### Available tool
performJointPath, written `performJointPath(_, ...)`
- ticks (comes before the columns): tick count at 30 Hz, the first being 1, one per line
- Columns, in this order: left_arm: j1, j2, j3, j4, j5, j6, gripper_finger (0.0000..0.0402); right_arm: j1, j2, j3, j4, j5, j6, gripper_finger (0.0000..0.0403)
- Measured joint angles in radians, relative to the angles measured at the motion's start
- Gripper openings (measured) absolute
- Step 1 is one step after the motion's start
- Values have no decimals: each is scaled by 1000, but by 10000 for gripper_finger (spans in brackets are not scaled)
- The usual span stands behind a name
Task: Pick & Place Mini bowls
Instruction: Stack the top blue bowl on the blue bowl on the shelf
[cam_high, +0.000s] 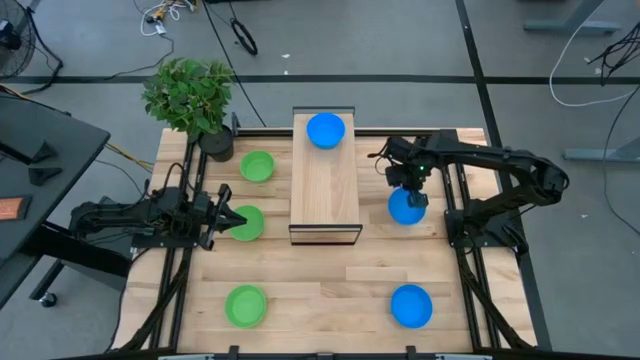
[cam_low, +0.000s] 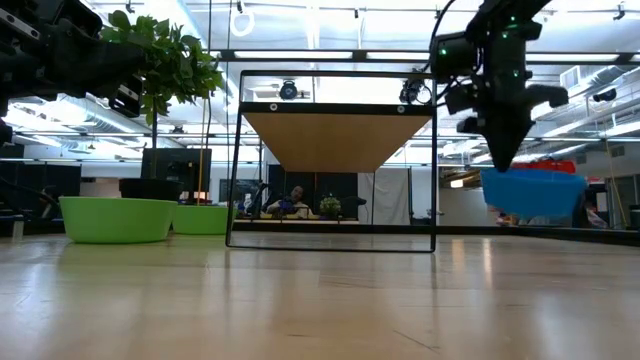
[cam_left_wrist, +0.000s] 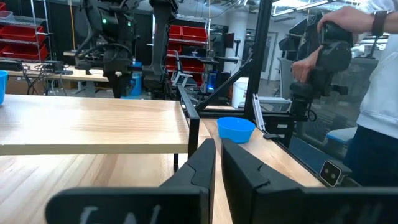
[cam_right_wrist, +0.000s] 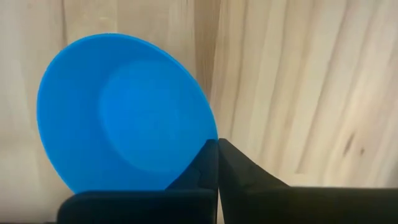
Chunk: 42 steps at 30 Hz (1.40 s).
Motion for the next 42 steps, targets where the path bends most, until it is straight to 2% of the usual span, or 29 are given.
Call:
performJointPath(13, 0, 0, 0, 0, 0, 0, 30, 0, 0, 268, -198, 0, 34, 0)
performJointPath(28, 0, 0, 0, 0, 0, 0, 30, -10, 8, 575, -287, -13, 295, 0)
performJointPath(42, 0, 0, 0, 0, 0, 0, 30, -10, 157, 835, -296, -74, 508, 0)
